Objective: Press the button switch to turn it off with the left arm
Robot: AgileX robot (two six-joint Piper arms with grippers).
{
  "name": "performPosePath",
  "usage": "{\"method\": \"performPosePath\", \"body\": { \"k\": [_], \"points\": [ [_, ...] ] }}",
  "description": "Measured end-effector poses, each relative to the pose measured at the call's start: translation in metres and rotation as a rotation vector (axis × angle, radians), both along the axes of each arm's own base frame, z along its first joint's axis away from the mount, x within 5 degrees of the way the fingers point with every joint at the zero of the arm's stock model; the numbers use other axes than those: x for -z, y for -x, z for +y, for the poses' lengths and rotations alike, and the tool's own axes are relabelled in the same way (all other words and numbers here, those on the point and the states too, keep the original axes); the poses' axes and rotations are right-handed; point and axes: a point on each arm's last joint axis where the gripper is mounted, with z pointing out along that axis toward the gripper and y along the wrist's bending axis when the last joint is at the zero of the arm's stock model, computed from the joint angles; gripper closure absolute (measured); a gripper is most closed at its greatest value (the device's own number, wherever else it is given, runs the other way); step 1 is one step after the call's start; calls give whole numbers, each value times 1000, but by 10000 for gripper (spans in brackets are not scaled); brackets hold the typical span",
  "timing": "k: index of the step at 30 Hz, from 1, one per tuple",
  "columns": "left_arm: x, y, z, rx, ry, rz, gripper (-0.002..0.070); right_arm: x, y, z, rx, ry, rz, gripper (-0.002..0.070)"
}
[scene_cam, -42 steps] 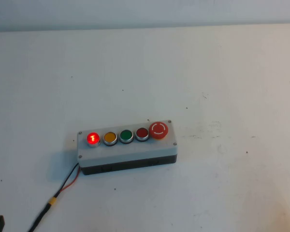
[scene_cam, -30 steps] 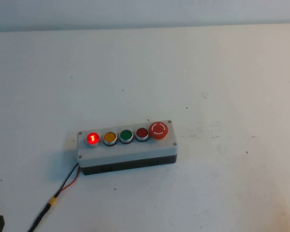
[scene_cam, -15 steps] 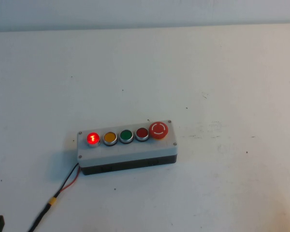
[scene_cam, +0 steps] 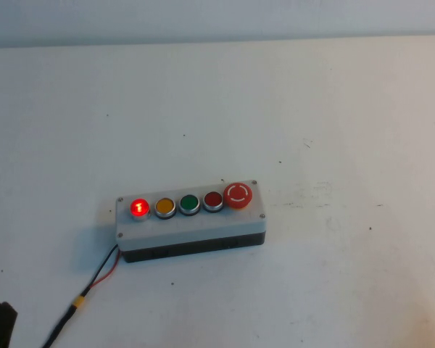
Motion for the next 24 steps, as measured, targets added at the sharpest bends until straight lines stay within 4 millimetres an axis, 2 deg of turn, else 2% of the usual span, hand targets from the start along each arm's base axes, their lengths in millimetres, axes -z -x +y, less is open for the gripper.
{"method": "performPosePath", "body": {
  "k": [3, 6, 13, 15, 18, 21, 24],
  "points": [
    [-7, -1, -1, -20, 186, -38, 677, 0, 0, 0, 0, 0, 0, 692],
    [-13, -2, 1, -48, 297, -79, 677, 0, 0, 0, 0, 0, 0, 692],
    [-18, -1, 0, -44, 363, -79, 677, 0, 0, 0, 0, 0, 0, 693],
    [-34, -1, -2, -17, 354, -68, 677, 0, 0, 0, 0, 0, 0, 692],
    [-69, -6, -6, 25, 275, -21, 677, 0, 0, 0, 0, 0, 0, 692],
    [-95, -23, -13, 70, 138, 132, 677, 0, 0, 0, 0, 0, 0, 692],
    [-111, -49, -17, 112, -6, 330, 677, 0, 0, 0, 0, 0, 0, 692]
  ]
}}
